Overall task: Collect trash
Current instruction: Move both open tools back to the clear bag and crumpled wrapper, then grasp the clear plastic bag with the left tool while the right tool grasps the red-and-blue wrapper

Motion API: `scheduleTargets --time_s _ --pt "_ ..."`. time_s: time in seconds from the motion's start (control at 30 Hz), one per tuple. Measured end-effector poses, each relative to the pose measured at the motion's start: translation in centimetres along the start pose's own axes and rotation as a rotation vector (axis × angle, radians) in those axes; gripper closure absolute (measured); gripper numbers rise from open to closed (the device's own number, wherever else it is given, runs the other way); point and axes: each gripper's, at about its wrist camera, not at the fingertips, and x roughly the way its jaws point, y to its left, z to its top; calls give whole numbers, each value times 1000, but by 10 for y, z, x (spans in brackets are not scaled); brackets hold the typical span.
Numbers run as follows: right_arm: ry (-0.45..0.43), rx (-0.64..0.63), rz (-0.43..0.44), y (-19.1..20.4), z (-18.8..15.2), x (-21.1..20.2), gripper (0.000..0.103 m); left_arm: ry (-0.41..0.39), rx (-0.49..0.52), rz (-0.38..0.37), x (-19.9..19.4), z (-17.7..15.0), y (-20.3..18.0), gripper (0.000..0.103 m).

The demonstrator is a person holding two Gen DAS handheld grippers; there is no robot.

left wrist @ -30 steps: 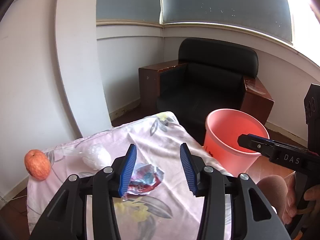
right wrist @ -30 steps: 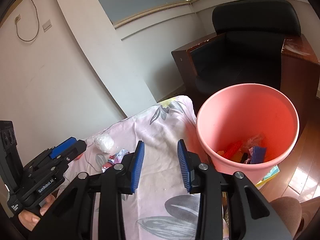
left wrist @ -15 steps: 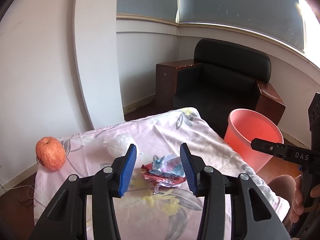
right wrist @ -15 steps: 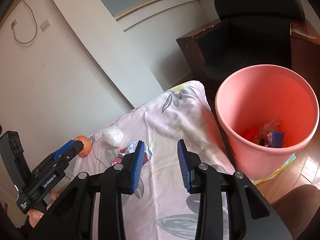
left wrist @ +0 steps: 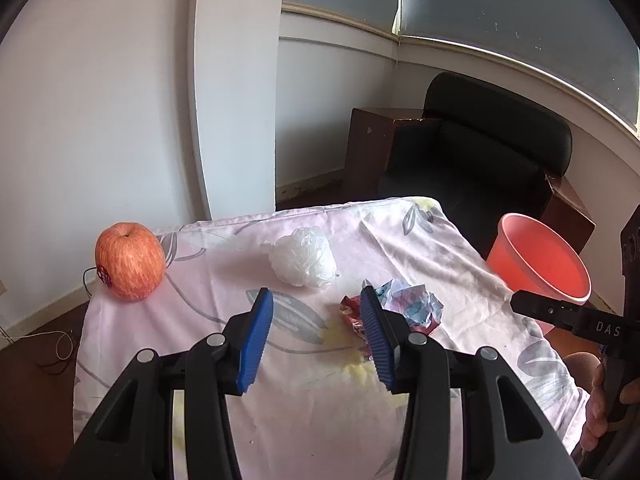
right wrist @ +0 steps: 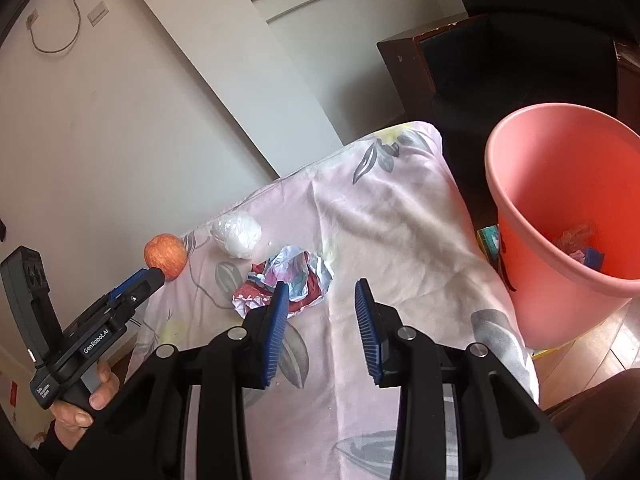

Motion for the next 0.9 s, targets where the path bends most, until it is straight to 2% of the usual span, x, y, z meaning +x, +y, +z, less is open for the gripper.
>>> scheduleTargets --time_s 0.23,0.67,0.8,0.9 --pt "42 -12 4 6 -6 15 68 35 -27 -15 20 5 10 58" --pt "76 -6 24 3 -3 35 68 98 -145 -66 94 42 19 55" --pt "79 -13 24 4 4 41 68 105 -128 -46 111 45 9 55" --pt "82 -29 28 7 10 47 68 97 -86 12 120 44 3 55"
